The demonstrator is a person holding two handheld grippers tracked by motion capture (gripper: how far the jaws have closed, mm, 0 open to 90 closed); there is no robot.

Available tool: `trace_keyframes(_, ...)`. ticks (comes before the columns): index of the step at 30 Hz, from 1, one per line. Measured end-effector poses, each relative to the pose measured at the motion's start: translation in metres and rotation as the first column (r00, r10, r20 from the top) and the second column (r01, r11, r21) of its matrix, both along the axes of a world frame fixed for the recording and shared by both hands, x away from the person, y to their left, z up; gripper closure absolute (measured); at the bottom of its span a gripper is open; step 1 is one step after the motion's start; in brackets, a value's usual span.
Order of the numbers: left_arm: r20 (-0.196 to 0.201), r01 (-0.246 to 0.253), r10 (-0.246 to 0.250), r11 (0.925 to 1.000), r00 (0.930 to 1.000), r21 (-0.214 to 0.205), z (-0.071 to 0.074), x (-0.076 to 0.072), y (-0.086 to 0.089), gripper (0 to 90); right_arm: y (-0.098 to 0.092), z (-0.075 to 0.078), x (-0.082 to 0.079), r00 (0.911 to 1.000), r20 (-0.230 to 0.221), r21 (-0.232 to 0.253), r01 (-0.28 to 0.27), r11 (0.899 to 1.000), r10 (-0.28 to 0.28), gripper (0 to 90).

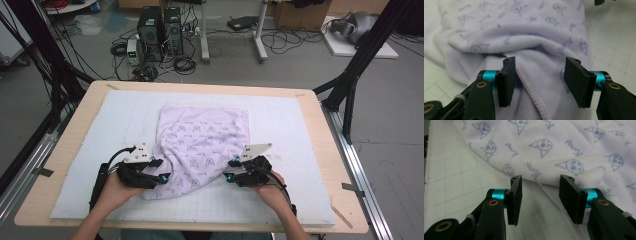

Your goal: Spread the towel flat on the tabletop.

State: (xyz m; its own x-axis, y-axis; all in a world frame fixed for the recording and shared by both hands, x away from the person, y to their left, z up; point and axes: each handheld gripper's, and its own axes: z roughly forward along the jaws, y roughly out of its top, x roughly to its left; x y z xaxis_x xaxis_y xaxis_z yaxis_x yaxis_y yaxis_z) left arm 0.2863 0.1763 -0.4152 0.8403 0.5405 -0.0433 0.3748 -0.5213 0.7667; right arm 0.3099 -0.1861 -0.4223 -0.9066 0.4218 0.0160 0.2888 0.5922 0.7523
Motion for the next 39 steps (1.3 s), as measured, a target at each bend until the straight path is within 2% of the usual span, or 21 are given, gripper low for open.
trace_keyframes(2,-0.005,0.006,-0.006,0.9994,1.0,0.035,-0.008,0.002,-0.004,53.4,0.008,-0.003,0.002,1.0,0.005,-0.013,0.009,1.0,-0.009,53.9)
trace_keyframes(4,0.003,0.011,-0.011,0.9957,0.9999,0.092,-0.014,0.003,-0.009,60.6,0.014,-0.006,0.005,0.9998,0.011,-0.023,0.016,1.0,-0.016,56.9)
trace_keyframes(6,0.004,0.016,-0.017,0.9949,0.9999,0.1,-0.016,0.005,-0.011,64.9,0.019,-0.011,0.01,0.9995,0.009,-0.032,0.03,0.999,-0.03,61.3)
trace_keyframes(9,0.014,0.014,-0.015,0.9964,0.9998,0.083,-0.014,0.005,-0.011,72.9,0.022,-0.014,0.014,0.9991,0.018,-0.043,0.038,0.998,-0.038,72.6)
trace_keyframes(11,0.024,0.014,-0.016,0.9964,0.9996,0.083,-0.012,0.002,-0.011,77.0,0.021,-0.013,0.014,0.9994,0.014,-0.031,0.031,0.999,-0.03,78.2)
trace_keyframes(13,0.032,0.017,-0.019,0.9978,0.9993,0.064,-0.008,-0.001,-0.01,77.9,0.019,-0.011,0.013,0.9997,0.005,-0.022,0.024,0.999,-0.024,80.1)
trace_keyframes(16,0.038,0.02,-0.021,0.9995,0.9991,0.024,0.001,-0.007,-0.01,78.6,0.015,-0.005,0.009,0.9997,0.014,-0.002,0.018,1.0,-0.018,80.7)
trace_keyframes(19,0.059,0.045,-0.045,0.999,0.9973,-0.004,0.015,-0.015,-0.015,78.8,0.007,0.009,0.0,0.9995,0.031,0.011,-0.006,1.0,0.006,80.7)
trace_keyframes(22,0.091,0.08,-0.08,0.9968,0.9926,0.0,0.031,-0.025,-0.021,78.8,-0.007,0.024,-0.01,0.9993,0.02,0.032,-0.032,0.999,0.031,80.7)
trace_keyframes(27,0.091,0.128,-0.122,0.9895,0.9884,-0.067,0.052,-0.037,-0.028,78.8,-0.033,0.053,-0.025,0.9986,0.043,0.098,-0.036,0.995,0.032,80.8)
trace_keyframes(29,0.094,0.14,-0.132,0.9864,0.9868,-0.086,0.058,-0.039,-0.03,78.8,-0.039,0.067,-0.028,0.9973,0.066,0.096,-0.037,0.995,0.031,80.9)
trace_keyframes(31,0.097,0.131,-0.121,0.9867,0.9879,-0.097,0.061,-0.035,-0.03,78.7,-0.041,0.08,-0.026,0.9955,0.091,0.073,-0.036,0.997,0.029,80.8)
trace_keyframes(34,0.071,0.064,-0.055,0.9899,0.9959,-0.127,0.056,-0.015,-0.026,78.4,-0.036,0.089,-0.01,0.995,0.098,0.05,-0.023,0.998,0.018,80.8)
trace_keyframes(36,0.059,0.0,0.005,0.9955,0.9982,-0.095,0.049,0.004,-0.022,78.4,-0.029,0.086,0.01,0.9962,0.087,0.031,-0.006,1.0,0.003,80.7)
trace_keyframes(37,0.023,-0.032,0.035,0.9944,0.9991,-0.101,0.045,0.015,-0.019,78.3,-0.025,0.081,0.021,0.9979,0.063,0.038,0.008,0.999,-0.011,80.7)
trace_keyframes(39,-0.005,-0.079,0.079,0.9931,0.9969,-0.087,0.036,0.034,-0.015,78.2,-0.018,0.068,0.045,0.9988,0.025,0.014,0.04,0.999,-0.041,80.7)
